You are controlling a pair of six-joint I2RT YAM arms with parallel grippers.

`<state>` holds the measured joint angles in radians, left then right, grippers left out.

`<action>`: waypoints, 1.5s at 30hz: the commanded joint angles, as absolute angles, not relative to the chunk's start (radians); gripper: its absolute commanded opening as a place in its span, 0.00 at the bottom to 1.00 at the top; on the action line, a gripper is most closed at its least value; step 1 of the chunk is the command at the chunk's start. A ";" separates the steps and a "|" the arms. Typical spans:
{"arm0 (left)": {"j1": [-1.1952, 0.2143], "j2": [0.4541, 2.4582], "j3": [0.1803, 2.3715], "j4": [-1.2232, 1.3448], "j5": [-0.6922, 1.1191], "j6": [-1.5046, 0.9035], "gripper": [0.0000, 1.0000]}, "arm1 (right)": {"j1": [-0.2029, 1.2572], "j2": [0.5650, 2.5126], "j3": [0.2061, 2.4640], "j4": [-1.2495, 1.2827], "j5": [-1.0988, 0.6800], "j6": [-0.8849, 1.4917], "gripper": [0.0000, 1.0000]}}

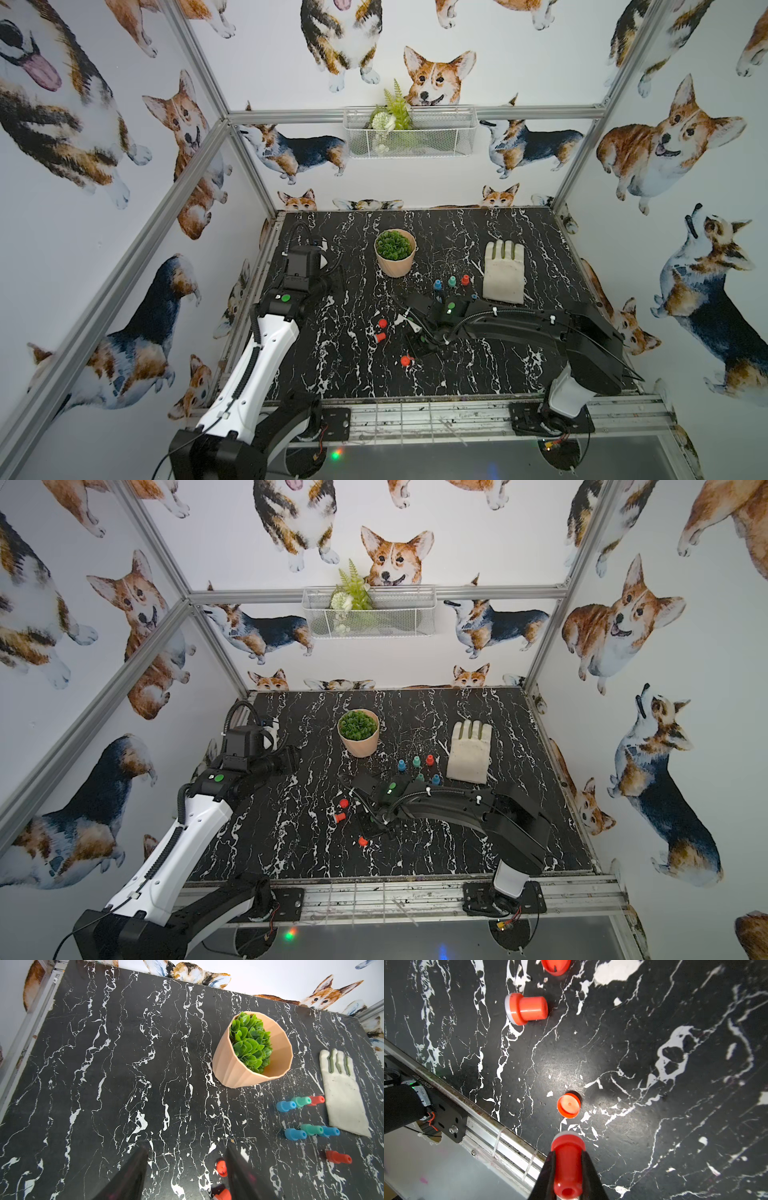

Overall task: Close the stamp cap
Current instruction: Close the cover of the stamp.

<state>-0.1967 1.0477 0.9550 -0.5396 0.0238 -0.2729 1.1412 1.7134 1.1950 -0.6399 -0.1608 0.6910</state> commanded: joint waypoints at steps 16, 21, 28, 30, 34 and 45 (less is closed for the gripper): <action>-0.195 1.042 0.957 -0.538 -0.002 -0.258 0.63 | 1.168 1.854 1.297 -0.685 -0.133 0.698 0.00; -0.196 1.039 0.957 -0.540 -0.003 -0.258 0.63 | 1.168 1.873 1.301 -0.682 -0.133 0.695 0.00; -0.195 1.040 0.957 -0.540 -0.002 -0.258 0.63 | 1.169 1.897 1.314 -0.689 -0.117 0.689 0.00; -0.195 1.040 0.957 -0.540 -0.003 -0.257 0.63 | 1.169 1.905 1.317 -0.691 -0.116 0.685 0.00; -0.195 1.040 0.956 -0.542 -0.007 -0.258 0.63 | 1.168 1.916 1.321 -0.693 -0.109 0.678 0.00; -0.195 1.043 0.956 -0.543 -0.009 -0.257 0.63 | 1.175 1.939 1.339 -0.788 -0.057 0.646 0.00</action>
